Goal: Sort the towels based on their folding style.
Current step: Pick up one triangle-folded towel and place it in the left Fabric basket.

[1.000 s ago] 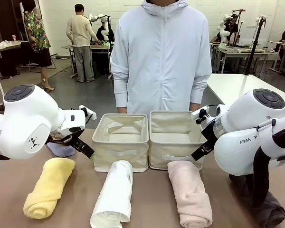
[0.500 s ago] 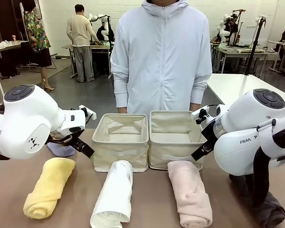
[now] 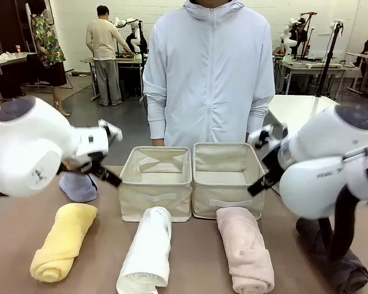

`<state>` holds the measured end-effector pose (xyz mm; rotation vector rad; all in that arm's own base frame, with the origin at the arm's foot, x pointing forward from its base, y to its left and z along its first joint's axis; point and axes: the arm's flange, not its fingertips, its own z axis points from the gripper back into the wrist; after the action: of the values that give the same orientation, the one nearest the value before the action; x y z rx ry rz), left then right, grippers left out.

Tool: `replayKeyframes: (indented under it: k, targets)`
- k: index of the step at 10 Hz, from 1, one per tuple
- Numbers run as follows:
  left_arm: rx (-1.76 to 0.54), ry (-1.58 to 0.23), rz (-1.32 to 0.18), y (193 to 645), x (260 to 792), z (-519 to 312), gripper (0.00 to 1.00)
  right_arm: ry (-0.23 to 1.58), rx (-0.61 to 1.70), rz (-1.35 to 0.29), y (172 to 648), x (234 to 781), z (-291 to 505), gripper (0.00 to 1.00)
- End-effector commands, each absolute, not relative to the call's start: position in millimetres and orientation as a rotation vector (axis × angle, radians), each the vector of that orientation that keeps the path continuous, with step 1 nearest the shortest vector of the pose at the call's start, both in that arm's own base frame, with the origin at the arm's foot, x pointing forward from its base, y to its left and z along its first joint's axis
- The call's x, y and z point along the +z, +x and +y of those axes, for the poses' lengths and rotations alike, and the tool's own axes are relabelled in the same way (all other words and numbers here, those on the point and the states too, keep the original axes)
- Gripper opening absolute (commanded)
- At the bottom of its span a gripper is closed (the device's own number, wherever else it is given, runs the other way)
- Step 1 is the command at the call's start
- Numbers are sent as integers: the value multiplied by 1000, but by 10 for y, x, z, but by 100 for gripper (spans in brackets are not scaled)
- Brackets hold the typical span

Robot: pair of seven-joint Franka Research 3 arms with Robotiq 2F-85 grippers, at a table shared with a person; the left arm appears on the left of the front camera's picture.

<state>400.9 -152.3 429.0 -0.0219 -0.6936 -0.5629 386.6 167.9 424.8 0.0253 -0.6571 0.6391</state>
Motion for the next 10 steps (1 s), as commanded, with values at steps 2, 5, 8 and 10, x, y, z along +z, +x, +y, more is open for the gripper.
replayKeyframes:
  k: [2, 5, 8, 10]
  targets:
    - [-530, -53, -734, 3514, 5671, -1494, 100, -4, 551, -696, 3261, 5547, 1402, 100]
    - [-658, -39, -618, 3400, 6527, -1361, 100, -100, 610, -644, 2953, 6330, 1338, 100]
    - [-691, -12, -554, 3335, 6651, -1379, 100, -183, 628, -647, 2863, 6502, 1350, 100]
    - [-665, -8, -583, 3256, 6670, -1355, 100, -114, 613, -645, 2762, 6527, 1311, 100]
